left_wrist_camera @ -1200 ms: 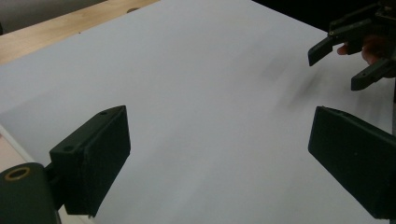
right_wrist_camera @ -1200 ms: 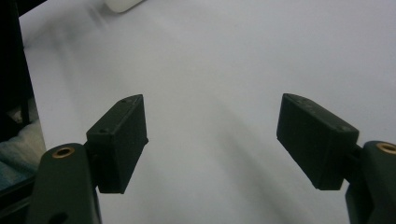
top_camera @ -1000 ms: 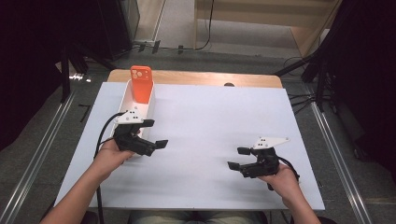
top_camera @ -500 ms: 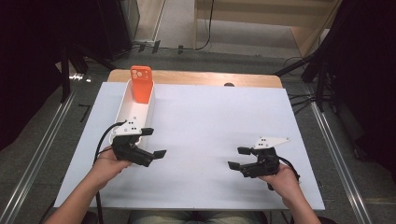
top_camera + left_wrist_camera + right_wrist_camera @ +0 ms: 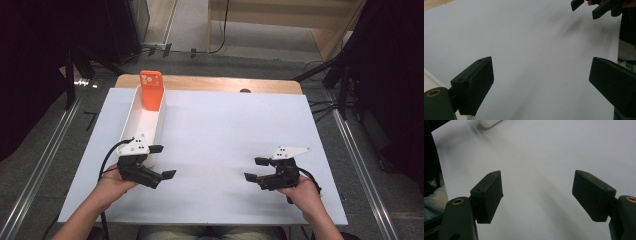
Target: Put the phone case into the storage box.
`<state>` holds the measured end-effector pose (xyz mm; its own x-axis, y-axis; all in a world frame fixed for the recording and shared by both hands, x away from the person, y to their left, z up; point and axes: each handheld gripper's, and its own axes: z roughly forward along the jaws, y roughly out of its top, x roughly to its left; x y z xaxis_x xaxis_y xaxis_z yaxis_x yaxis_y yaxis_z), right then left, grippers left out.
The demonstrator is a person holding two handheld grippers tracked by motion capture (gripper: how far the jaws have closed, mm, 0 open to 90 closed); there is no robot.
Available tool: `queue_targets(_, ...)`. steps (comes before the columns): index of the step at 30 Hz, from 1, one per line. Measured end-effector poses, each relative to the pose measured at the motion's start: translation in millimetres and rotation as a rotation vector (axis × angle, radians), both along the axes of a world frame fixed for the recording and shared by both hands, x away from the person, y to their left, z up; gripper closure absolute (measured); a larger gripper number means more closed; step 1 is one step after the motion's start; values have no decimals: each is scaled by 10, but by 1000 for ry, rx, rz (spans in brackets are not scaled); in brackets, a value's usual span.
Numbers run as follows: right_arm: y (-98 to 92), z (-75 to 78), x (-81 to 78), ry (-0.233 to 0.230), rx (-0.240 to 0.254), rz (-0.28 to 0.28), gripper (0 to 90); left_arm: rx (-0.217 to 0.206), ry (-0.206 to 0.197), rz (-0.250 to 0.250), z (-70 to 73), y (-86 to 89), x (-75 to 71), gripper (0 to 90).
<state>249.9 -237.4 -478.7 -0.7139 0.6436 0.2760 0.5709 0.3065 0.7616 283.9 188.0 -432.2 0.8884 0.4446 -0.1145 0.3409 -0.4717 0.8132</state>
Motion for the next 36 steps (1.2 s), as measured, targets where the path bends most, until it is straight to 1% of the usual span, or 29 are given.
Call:
queue_targets(4,0,1,-1,0,1,-1,234,19,-6,-17,-12,6,-48,55)
queue_targets(7,-1,1,-2,3,1,-1,234,28,2,-36,-32,15,-83,55)
queue_targets(13,0,2,-3,-3,1,0,233,49,17,-48,-93,16,-150,56)
queue_targets(18,0,3,-2,-6,3,3,234,74,16,-54,-130,16,-187,55)
queue_targets(19,1,5,-6,-1,3,0,234,71,17,-51,-142,13,-195,56)
queue_targets(21,1,4,-4,-4,4,0,234,83,13,-48,-151,17,-206,56)
queue_targets(23,0,5,-4,-4,4,-1,234,79,17,-37,-162,18,-215,56)
queue_targets(27,-1,4,-3,-6,3,1,234,84,28,-28,-198,26,-208,56)
queue_targets(32,3,5,-4,-6,5,0,234,106,29,-26,-228,24,-205,56)
queue_targets(36,3,3,-2,-8,2,3,234,104,34,-21,-243,37,-191,56)
